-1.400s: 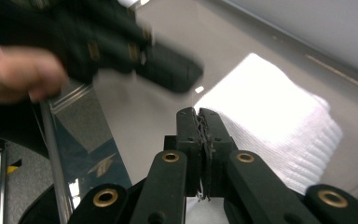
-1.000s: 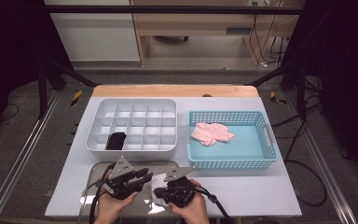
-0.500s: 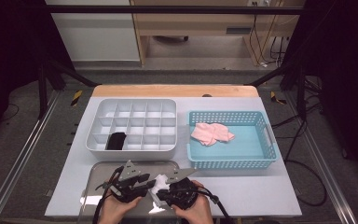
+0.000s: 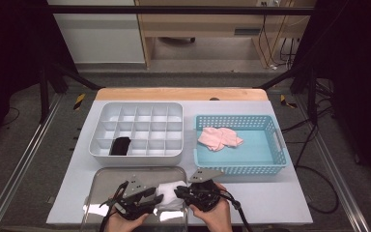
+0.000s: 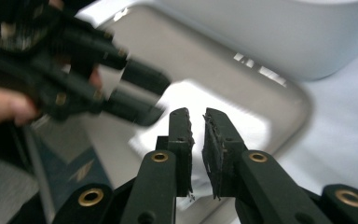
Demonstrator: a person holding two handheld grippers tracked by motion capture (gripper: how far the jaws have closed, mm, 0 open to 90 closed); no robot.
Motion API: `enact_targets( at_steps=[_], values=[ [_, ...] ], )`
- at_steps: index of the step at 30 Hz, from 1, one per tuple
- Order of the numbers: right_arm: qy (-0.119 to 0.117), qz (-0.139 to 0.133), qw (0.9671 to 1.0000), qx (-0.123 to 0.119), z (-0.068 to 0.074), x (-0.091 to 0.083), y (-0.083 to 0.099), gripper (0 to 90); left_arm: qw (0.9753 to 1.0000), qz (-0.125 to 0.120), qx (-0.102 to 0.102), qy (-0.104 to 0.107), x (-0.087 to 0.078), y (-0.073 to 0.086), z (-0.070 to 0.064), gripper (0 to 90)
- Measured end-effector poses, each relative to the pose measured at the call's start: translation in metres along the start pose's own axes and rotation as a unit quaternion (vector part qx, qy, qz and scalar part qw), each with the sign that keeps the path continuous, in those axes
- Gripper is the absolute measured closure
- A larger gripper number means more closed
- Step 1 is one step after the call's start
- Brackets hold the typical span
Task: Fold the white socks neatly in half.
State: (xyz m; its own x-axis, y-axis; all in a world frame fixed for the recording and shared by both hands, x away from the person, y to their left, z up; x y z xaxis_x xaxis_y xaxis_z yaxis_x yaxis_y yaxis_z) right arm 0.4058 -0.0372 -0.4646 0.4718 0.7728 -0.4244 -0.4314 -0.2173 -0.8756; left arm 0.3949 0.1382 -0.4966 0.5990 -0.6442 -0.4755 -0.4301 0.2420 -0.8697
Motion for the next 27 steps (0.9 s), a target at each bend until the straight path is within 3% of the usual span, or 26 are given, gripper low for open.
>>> enact_targets(
  at_steps=[3,7,11,14,22,27],
  values=[
    [0.012,-0.003,0.9999,0.002,-0.003,0.0,-0.002,84.3,1.0,0.0,0.0,-0.005,0.0,0.0,0.0,53.5],
    [0.007,0.024,0.9997,0.001,-0.003,0.003,0.012,86.8,1.0,-0.003,-0.007,-0.004,0.0,0.0,0.001,49.7],
    [0.006,0.039,0.9992,0.006,-0.005,0.005,0.028,87.4,0.9998,-0.012,-0.014,0.006,0.001,-0.003,0.0,42.9],
    [0.006,0.039,0.9992,0.006,-0.006,0.004,0.029,87.4,0.9994,-0.019,-0.023,0.018,0.003,-0.007,-0.001,39.6],
    [-0.002,0.023,0.9997,0.009,-0.004,-0.002,0.024,86.7,0.9995,0.0,-0.027,0.018,0.004,0.0,-0.002,39.4],
    [-0.008,0.036,0.9993,0.006,0.001,0.002,0.031,87.6,0.9994,0.009,-0.028,0.02,0.004,0.003,-0.001,38.5]
  ],
)
Point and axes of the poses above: each handheld gripper's, and its own axes: x roughly forward along the jaws, y roughly out of its underside, z roughly to its left, the point moved 5 cm from there along x, roughly forward along the jaws, and after that the axes turned 11 degrees about -z, right-handed, at the moved point
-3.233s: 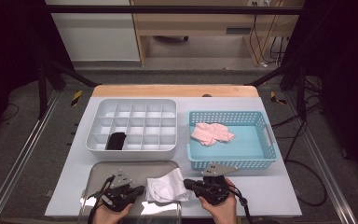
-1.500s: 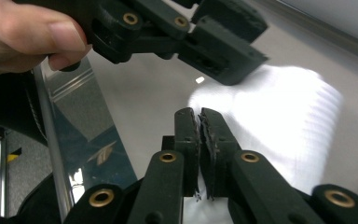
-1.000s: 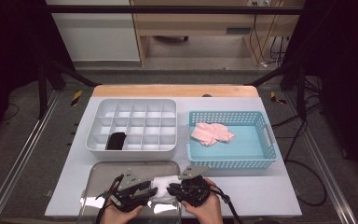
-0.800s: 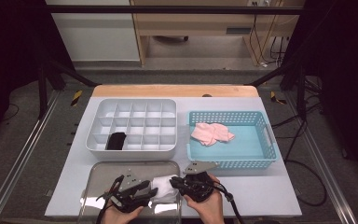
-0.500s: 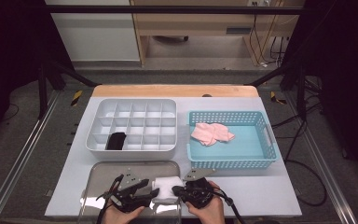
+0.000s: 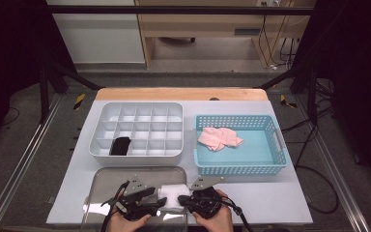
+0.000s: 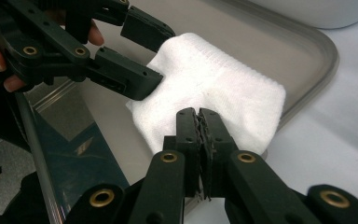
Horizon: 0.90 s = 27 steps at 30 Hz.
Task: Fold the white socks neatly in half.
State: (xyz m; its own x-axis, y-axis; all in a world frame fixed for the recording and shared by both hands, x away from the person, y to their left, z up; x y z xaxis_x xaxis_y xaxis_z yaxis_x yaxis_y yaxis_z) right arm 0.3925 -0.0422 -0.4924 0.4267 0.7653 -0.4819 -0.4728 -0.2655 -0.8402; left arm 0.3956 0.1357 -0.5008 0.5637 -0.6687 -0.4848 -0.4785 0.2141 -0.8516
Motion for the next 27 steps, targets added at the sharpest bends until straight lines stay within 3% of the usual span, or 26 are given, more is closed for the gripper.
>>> enact_targets(
  at_steps=[9,12,20,27],
  values=[
    [-0.004,-0.002,1.0,0.002,0.001,0.001,0.001,87.3,0.9995,-0.03,-0.002,-0.002,-0.001,-0.013,0.0,33.4],
    [-0.006,-0.004,1.0,-0.001,0.002,0.002,0.001,87.3,0.9999,-0.014,0.0,0.0,0.005,-0.008,-0.003,32.7],
    [-0.004,0.005,1.0,0.006,0.0,0.001,0.002,87.2,0.9993,0.0,-0.033,0.02,0.007,0.004,-0.001,32.8],
    [0.004,-0.01,0.9999,0.007,-0.005,-0.01,-0.004,84.3,0.9993,0.005,-0.031,0.018,0.009,0.005,-0.002,32.1]
  ],
)
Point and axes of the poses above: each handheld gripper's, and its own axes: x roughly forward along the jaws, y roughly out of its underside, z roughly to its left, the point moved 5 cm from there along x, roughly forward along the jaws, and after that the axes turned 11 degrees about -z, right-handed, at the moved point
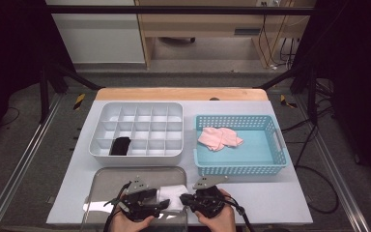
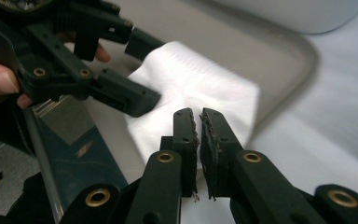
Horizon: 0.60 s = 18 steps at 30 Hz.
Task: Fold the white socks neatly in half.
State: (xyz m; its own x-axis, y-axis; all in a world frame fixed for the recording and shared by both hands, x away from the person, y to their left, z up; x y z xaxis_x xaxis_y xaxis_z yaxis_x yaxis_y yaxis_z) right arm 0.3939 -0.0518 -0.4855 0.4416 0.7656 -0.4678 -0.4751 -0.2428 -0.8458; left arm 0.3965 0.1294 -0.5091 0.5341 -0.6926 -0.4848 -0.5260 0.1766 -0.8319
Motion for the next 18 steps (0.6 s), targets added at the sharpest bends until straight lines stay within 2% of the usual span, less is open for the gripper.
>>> enact_targets(
  at_steps=[6,12,15,18],
  values=[
    [0.043,-0.022,0.9987,0.014,-0.022,-0.023,0.001,80.8,0.9999,0.005,-0.003,0.01,0.002,0.0,-0.001,34.1],
    [0.082,-0.031,0.9959,0.025,-0.043,-0.043,0.008,78.7,0.9992,0.017,-0.024,0.026,0.005,-0.001,-0.004,45.9],
    [0.092,-0.032,0.9947,0.033,-0.051,-0.05,0.012,78.6,0.9984,0.018,-0.039,0.037,0.006,-0.001,-0.003,52.7],
    [0.099,-0.031,0.9939,0.037,-0.058,-0.056,0.017,78.5,0.9979,0.015,-0.046,0.044,0.007,0.0,-0.004,60.4]
  ],
)
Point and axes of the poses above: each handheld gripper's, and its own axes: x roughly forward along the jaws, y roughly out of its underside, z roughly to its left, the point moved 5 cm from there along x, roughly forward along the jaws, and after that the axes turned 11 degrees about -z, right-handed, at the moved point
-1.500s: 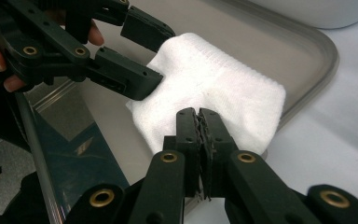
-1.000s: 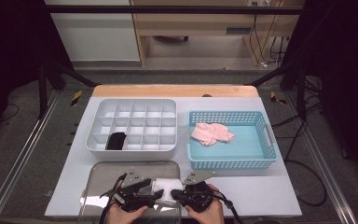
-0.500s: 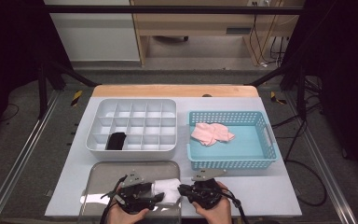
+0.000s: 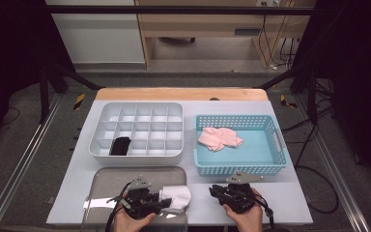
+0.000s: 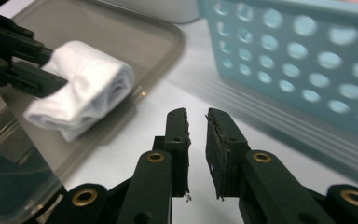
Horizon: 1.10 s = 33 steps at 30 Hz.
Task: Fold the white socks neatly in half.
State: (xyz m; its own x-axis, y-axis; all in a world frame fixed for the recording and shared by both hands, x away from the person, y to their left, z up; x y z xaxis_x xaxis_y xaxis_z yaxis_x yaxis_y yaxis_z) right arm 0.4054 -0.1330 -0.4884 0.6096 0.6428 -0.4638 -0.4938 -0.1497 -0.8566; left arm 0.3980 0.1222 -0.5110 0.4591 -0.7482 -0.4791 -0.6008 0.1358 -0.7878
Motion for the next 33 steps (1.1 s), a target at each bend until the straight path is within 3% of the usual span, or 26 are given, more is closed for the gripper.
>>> enact_targets(
  at_steps=[6,13,21,26,33],
  values=[
    [0.023,0.0,0.9997,0.009,-0.015,-0.009,0.005,78.3,0.9999,-0.014,0.009,-0.001,-0.002,-0.002,-0.003,72.6],
    [0.041,-0.01,0.999,0.017,-0.029,-0.014,0.007,77.5,0.9997,-0.025,0.0,0.007,-0.007,-0.006,-0.004,75.8],
    [0.05,-0.011,0.9985,0.02,-0.037,-0.016,0.008,77.3,0.9975,-0.049,0.051,-0.002,-0.019,-0.015,-0.014,76.7],
    [0.048,-0.008,0.9986,0.021,-0.036,-0.014,0.009,77.4,0.9971,-0.049,0.058,-0.004,-0.019,-0.017,-0.015,77.0],
    [0.047,-0.008,0.9987,0.019,-0.035,-0.013,0.008,77.4,0.9948,-0.074,0.07,-0.01,-0.031,-0.028,-0.016,77.4]
  ],
)
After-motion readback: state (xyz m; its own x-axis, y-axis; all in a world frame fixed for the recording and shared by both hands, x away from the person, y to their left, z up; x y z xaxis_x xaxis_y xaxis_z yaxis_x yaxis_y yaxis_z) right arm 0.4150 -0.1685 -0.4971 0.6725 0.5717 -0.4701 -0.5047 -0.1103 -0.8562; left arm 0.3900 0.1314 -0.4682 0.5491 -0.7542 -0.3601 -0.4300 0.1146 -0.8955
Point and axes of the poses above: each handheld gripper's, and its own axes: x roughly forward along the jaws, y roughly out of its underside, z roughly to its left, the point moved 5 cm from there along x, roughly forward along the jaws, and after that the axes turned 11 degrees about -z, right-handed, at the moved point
